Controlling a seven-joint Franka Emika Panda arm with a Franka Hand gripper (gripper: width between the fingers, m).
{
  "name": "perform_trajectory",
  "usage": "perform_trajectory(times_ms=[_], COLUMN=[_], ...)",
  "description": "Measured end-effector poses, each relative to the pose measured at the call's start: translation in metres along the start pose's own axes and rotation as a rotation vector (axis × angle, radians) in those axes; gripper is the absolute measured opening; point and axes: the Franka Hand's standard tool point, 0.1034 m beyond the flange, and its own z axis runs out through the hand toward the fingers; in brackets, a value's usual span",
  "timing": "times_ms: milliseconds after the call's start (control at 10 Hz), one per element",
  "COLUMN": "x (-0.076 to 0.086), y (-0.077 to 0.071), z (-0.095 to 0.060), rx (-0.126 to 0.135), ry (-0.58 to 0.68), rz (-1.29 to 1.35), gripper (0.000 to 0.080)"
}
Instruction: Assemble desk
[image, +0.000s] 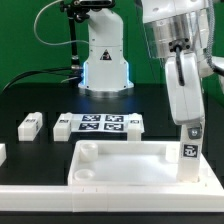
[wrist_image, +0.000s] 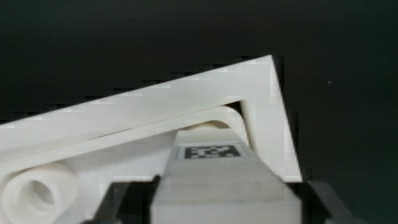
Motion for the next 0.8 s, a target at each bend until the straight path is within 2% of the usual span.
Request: perform_trajectory(times_ms=[300,400,500,600,700,800], x=[0.0006,0.0003,-0.0003,-0.0003,-0.0005,-0.0019], y=[-0.0017,-0.0016,-0.0013,-0.0013,-0.0012,-0.0021], z=[-0.0003,-0.0002,0.0,0.0,0.0,-0.0025], rx=[0.008,0.008,0.008,0.008,0.008,0.011], ry=[-0.001,-0.001,-0.001,-0.001,-0.001,-0.003], rz=[0.099,0.102,0.098,0.091,0.088,0.079], gripper=[0.0294,0.0383,0.0383,0.0548,0.0548,0.0627])
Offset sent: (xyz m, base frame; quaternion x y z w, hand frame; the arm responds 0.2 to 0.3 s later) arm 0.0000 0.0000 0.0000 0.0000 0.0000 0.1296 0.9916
